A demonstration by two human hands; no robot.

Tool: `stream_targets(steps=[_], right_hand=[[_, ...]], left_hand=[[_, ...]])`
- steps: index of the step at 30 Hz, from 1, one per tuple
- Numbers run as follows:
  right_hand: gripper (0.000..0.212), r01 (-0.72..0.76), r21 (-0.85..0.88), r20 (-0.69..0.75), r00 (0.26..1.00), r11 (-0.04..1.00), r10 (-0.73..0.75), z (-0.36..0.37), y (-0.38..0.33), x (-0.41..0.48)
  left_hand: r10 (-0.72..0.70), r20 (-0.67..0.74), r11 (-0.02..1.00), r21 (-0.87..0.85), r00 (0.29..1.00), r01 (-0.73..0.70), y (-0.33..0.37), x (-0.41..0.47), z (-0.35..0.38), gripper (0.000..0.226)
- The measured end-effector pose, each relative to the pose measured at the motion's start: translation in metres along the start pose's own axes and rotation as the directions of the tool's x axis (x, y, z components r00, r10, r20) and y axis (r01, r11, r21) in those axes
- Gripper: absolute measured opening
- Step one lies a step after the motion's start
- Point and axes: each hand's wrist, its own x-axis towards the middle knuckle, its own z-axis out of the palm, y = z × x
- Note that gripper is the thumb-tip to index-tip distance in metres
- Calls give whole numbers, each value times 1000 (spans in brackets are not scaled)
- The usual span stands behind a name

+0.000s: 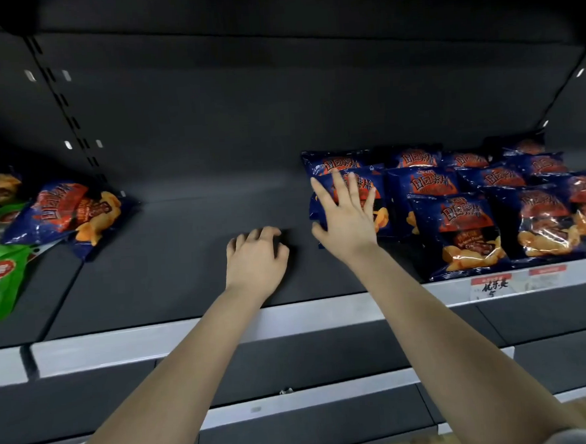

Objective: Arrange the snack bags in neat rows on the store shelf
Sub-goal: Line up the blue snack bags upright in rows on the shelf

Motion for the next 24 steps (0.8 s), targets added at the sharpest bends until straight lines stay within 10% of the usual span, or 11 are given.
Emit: stream_targets(steps=[24], right_hand=[[61,537,369,-60,828,759,-557,13,-305,33]], left_hand=[[-394,-282,906,41,874,422,-221,-74,-142,39]])
